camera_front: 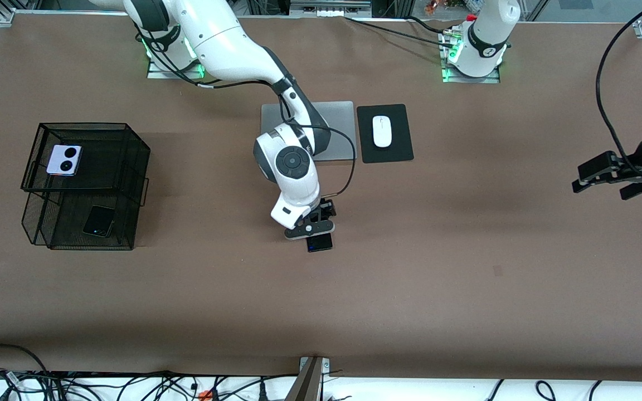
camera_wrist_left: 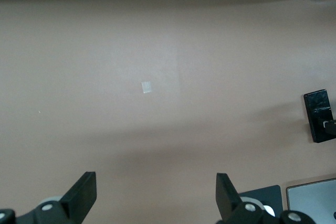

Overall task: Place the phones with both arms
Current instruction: 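Grasp the slab phone with the right gripper while the left gripper withdraws, then lower the slab phone into the organizer with the right gripper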

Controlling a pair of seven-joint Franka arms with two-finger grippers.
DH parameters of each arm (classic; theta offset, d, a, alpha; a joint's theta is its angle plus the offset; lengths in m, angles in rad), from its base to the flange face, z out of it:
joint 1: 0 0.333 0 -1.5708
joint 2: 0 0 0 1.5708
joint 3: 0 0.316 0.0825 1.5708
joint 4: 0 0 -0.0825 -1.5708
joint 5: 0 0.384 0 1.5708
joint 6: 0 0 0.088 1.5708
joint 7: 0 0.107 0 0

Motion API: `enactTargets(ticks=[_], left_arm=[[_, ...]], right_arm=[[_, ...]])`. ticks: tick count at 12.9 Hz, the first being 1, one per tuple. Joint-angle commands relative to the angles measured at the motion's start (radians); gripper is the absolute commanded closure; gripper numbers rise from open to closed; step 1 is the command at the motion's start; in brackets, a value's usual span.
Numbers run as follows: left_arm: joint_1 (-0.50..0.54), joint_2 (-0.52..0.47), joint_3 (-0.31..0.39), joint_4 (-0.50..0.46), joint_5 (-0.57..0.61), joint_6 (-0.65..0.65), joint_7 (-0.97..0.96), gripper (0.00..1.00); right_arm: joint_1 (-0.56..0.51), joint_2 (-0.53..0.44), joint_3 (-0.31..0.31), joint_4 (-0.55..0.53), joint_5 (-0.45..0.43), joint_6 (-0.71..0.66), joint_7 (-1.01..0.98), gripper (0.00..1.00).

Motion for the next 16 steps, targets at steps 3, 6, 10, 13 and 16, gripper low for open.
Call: enactTargets(ticks=[3, 6, 10, 13, 16], left_arm=[[0.025, -0.164, -0.081, -0.244, 0.092, 0.157, -0.091, 0.00], [0.042, -0.170, -0.081, -0.257, 0.089, 0.191, -0.113, 0.00], [0.044, -0.134, -0.080, -0.239, 0.083, 0.173, -0.103, 0.00], [0.045, -0.115, -0.071, -0.227, 0.094, 0.159, -0.068, 0.00], [0.045, -0.088, -0.066, -0.205, 0.184, 0.158, -0.061, 0.00]], right_arm=[[0.023, 0.042, 0.002, 0.004, -0.023, 0.061, 0.036, 0.00], [0.035, 0.054, 0.002, 0.004, -0.023, 0.063, 0.044, 0.00], [0.035, 0.046, 0.002, 0.006, -0.014, 0.063, 0.041, 0.00], [0.040, 0.054, 0.002, 0.003, -0.024, 0.063, 0.033, 0.06], [0.034, 0.049, 0.000, -0.002, -0.024, 0.063, 0.014, 0.70]])
